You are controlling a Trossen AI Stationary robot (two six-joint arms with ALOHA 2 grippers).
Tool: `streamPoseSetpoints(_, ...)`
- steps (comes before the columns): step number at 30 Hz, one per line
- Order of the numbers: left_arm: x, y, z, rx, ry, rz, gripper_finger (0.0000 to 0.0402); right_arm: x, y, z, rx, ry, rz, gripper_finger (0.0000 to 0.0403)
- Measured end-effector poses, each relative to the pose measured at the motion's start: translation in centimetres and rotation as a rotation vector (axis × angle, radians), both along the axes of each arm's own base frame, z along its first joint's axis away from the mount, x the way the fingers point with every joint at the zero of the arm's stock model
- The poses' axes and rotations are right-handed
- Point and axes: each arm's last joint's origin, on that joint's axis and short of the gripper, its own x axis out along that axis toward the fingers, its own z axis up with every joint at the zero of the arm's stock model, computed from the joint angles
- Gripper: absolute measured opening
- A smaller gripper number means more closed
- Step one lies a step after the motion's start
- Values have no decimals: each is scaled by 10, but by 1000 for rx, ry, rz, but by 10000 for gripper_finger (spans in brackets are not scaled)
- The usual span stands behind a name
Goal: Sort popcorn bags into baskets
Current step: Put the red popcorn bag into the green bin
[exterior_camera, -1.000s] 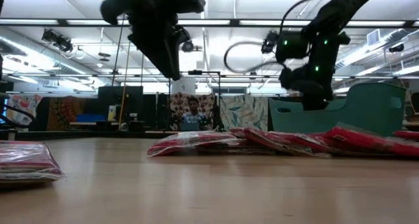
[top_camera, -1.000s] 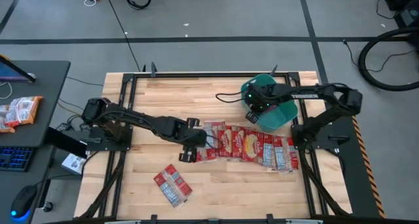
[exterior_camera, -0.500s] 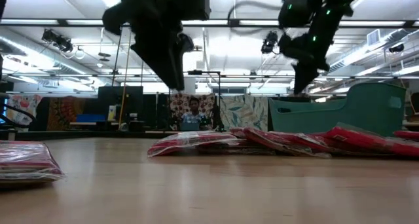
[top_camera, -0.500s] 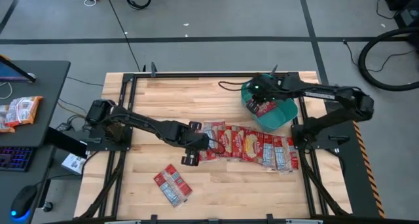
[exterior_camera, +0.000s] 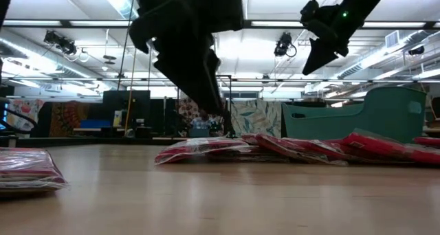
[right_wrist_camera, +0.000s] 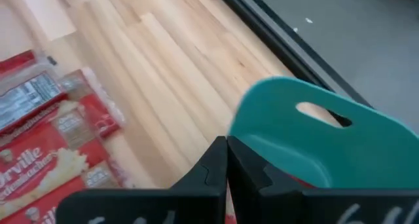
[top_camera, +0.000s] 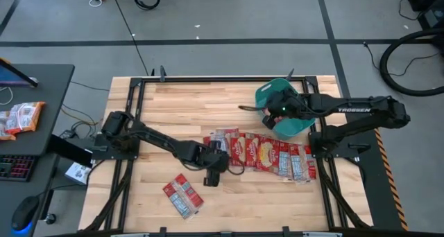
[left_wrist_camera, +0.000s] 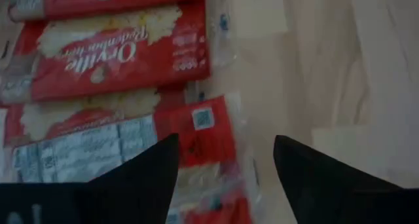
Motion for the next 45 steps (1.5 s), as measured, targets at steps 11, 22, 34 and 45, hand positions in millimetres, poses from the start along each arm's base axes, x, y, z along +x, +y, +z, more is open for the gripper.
streamPoseSetpoints(11, -2, -47, -21, 173, -139, 84, 253, 5, 28, 3, -137, -6, 44, 12)
streamPoseSetpoints(22, 9, -60, -40, 432, -186, 25, 251, 7, 39, 5, -181, -27, 84, 12)
streamPoseSetpoints(34, 25, -36, -45, 631, -105, -225, 251, 9, 40, 6, -173, -41, 105, 12)
streamPoseSetpoints(45, 37, -13, -55, 693, -52, -407, 247, 9, 44, 6, -172, -47, 125, 12)
